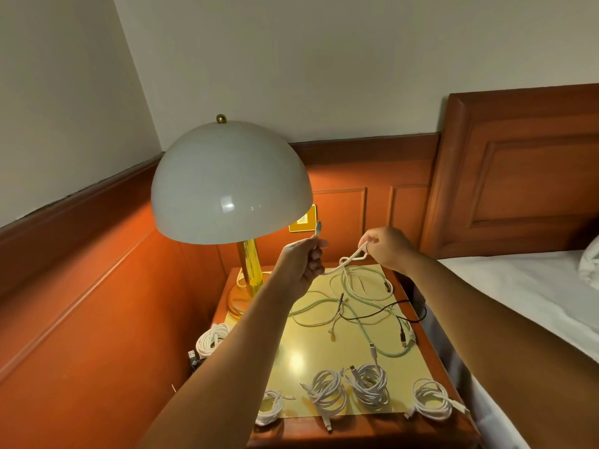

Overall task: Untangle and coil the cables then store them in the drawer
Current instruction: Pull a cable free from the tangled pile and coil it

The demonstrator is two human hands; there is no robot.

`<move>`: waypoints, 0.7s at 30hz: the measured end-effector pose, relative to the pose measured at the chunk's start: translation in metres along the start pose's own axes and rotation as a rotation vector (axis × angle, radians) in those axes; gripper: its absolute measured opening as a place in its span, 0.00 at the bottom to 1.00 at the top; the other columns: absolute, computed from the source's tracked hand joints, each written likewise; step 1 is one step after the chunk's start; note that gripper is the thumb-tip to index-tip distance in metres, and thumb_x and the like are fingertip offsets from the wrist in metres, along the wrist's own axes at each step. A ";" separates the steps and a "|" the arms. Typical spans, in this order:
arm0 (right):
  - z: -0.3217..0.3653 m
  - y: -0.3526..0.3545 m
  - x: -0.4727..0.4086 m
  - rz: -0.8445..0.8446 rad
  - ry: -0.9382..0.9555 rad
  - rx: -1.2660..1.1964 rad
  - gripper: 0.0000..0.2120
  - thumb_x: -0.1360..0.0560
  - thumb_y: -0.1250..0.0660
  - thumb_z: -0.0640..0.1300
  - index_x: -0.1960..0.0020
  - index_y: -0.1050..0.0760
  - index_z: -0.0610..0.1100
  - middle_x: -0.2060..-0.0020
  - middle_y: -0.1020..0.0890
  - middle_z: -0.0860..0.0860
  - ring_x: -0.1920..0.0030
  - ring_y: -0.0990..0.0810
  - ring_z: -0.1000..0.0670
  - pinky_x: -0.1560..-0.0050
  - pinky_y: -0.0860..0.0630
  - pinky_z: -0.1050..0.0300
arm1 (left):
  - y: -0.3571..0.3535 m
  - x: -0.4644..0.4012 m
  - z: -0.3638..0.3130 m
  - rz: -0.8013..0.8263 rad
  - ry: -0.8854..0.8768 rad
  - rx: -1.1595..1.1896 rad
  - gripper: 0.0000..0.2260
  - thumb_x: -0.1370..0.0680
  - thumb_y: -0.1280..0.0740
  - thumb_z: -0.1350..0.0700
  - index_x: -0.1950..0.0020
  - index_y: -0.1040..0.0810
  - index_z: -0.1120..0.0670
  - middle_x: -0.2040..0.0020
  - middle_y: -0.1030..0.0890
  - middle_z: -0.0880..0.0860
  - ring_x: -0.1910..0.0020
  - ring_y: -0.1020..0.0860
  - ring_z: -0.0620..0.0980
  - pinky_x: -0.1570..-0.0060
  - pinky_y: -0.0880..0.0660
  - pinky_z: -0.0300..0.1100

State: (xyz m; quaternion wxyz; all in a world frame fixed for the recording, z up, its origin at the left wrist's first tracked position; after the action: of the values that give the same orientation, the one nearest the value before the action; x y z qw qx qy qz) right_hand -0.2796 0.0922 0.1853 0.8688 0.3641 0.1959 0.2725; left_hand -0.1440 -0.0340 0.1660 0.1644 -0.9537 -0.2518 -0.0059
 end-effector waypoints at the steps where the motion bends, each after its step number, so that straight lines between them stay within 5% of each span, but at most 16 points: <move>1: -0.002 -0.008 0.006 0.090 -0.010 -0.062 0.09 0.22 0.39 0.36 0.55 0.20 0.41 0.60 0.21 0.48 0.60 0.25 0.51 0.64 0.32 0.60 | 0.001 0.000 0.002 -0.004 0.002 0.009 0.13 0.17 0.43 0.58 0.55 0.23 0.60 0.70 0.31 0.51 0.75 0.34 0.44 0.73 0.35 0.37; 4: -0.004 -0.047 0.043 0.414 -0.004 -0.280 0.12 0.29 0.38 0.45 0.62 0.20 0.39 0.58 0.19 0.47 0.51 0.24 0.51 0.52 0.32 0.57 | 0.008 -0.001 0.009 -0.021 0.001 0.012 0.12 0.17 0.42 0.58 0.54 0.23 0.60 0.70 0.33 0.51 0.76 0.37 0.43 0.75 0.39 0.36; 9: -0.001 -0.097 0.089 0.548 0.061 -0.462 0.19 0.31 0.42 0.53 0.52 0.19 0.42 0.49 0.17 0.47 0.43 0.23 0.49 0.42 0.30 0.54 | 0.016 0.000 0.020 -0.031 0.030 0.005 0.12 0.17 0.42 0.56 0.52 0.22 0.60 0.70 0.33 0.50 0.75 0.39 0.43 0.76 0.40 0.35; 12: 0.010 -0.126 0.102 0.507 0.034 -0.512 0.18 0.25 0.39 0.57 0.45 0.23 0.47 0.50 0.18 0.49 0.46 0.21 0.53 0.43 0.26 0.58 | 0.015 0.002 0.024 -0.024 0.053 0.073 0.12 0.16 0.43 0.56 0.52 0.22 0.60 0.70 0.32 0.50 0.76 0.38 0.43 0.77 0.40 0.35; 14: 0.016 -0.140 0.104 0.400 0.047 -0.540 0.19 0.25 0.37 0.63 0.49 0.23 0.47 0.54 0.19 0.47 0.51 0.21 0.52 0.47 0.25 0.55 | 0.012 0.004 0.021 -0.005 0.056 0.121 0.13 0.16 0.44 0.57 0.52 0.22 0.60 0.70 0.32 0.50 0.76 0.38 0.43 0.77 0.40 0.35; 17: 0.016 -0.143 0.108 0.234 -0.009 -0.627 0.15 0.18 0.41 0.50 0.55 0.21 0.43 0.55 0.18 0.48 0.51 0.21 0.56 0.52 0.28 0.69 | 0.008 0.007 0.013 0.040 0.030 0.108 0.13 0.16 0.44 0.58 0.53 0.22 0.60 0.70 0.30 0.51 0.75 0.36 0.43 0.74 0.38 0.36; 21: 0.004 -0.150 0.107 0.263 -0.058 -0.699 0.17 0.19 0.43 0.51 0.58 0.25 0.40 0.69 0.21 0.47 0.65 0.22 0.50 0.53 0.27 0.58 | 0.013 0.012 0.001 0.064 0.004 0.014 0.14 0.17 0.42 0.61 0.56 0.21 0.62 0.67 0.22 0.55 0.70 0.23 0.49 0.67 0.24 0.39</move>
State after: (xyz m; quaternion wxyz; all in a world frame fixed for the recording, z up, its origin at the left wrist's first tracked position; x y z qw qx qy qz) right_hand -0.1447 0.0679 0.0623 0.9035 0.0749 0.0178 0.4217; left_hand -0.1272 -0.0382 0.1625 0.1718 -0.9600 -0.2209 -0.0009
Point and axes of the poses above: each hand's wrist, its own x-axis away from the middle knuckle, its own y-axis out of the back of the hand, z = x × y, the point moved 8 cm from there along -x, towards the middle knuckle
